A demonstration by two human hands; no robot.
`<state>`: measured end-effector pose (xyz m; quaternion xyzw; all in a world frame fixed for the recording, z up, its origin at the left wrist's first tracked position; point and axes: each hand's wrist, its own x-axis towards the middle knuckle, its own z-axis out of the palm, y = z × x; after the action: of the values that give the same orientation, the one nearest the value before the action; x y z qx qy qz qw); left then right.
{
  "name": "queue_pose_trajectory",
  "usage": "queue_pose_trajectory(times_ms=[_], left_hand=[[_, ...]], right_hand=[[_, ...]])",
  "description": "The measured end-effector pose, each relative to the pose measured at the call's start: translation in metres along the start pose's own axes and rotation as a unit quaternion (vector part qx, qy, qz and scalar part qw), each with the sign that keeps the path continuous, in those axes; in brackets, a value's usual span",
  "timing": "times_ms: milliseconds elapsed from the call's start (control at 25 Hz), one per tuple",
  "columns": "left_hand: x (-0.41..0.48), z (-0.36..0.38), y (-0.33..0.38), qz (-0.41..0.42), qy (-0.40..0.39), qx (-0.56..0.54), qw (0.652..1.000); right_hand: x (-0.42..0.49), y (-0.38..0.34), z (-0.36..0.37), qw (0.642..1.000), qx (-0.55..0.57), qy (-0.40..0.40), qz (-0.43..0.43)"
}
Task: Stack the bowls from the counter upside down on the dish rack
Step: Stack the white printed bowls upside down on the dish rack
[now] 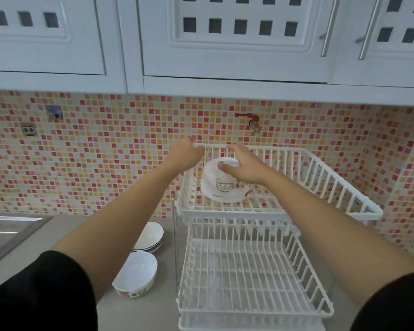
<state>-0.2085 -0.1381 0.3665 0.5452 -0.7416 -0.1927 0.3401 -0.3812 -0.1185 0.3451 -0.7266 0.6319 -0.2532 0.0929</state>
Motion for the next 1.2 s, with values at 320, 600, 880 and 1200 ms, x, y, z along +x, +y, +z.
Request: queue_pose_trajectory(times_ms=[320, 600, 880, 1200], left_hand=[[-0.031, -0.09, -0.108, -0.065, 0.058, 0.005, 0.996], [-0.078, -0.072, -0.219, -0.157, -0.026, 0.053, 0.986], [-0.105, 0.018, -0.312, -0.269, -0.126, 0.032, 0.954], [-0.103, 0.1, -0.371, -0.396, -0.168, 0.005, 0.903]], right_hand=[[0.013, -0.141, 0.077, 0.994, -0.061, 0.057, -0.076], [0.0, -0.167, 0.194, 0.994, -0.101, -0.009, -0.049], [0.0, -0.093, 0.312, 0.987, -0.029, -0.096, 0.129], [0.018, -0.033, 0.398, 0.957, -0.014, -0.172, 0.235]])
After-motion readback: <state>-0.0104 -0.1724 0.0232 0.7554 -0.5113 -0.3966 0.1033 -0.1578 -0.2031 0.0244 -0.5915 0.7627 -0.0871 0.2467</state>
